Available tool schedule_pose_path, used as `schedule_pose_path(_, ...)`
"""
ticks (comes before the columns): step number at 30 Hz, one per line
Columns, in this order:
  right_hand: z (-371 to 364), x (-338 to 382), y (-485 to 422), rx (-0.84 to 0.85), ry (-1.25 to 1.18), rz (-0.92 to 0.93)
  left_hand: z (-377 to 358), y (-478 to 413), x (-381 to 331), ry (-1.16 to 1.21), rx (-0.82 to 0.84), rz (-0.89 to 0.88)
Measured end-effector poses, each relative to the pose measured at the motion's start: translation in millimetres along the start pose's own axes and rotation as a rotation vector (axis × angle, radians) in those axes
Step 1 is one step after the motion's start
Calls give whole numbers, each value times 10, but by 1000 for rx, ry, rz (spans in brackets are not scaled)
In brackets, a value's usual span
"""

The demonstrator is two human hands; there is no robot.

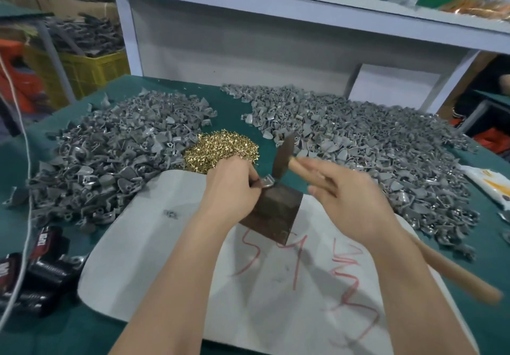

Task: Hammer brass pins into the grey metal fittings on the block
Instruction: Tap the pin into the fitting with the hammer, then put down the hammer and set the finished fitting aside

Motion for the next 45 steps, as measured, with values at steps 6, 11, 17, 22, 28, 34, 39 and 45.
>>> schedule_pose_path(6, 101, -178, -122, -211, -211, -95, -12, -4, 0, -15, -13, -13)
schedule_pose_path(11, -157, -325, -293, -85, -196, -241, -17, -13, 19, 13, -19, -2)
schedule_pose_path(17, -436, -466, -377, 96, 12, -361, -2, -8, 50, 221, -23, 50)
schedule_pose_path(22, -304, -263, -373, -17, 31, -190, -6, -15, 37, 293, -48, 69)
schedule_pose_path(28, -405, 159, -546, 217, -442, -36, -24, -56, 50, 478, -46, 62)
schedule_pose_path(34, -178, -302, -974, -259, -239, -430, 88, -86, 238, 777, -339, 333)
schedule_pose_path(39, -942, 365, -1120, 117, -31, 16, 181, -50, 451, 1168, -641, 602)
schedule_pose_path(45, -1798, 1116, -1242, 408, -43, 174, 176, -55, 672, 1365, -819, 806)
Point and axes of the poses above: each hand's wrist, its own y-axis away from the middle knuckle, its own z-axis out of the back of the hand, x = y × z, the point moved 3 cm from there along -y, towards the middle knuckle, and after that the axes turned 14 degrees about -y, right-handed, at the moved point
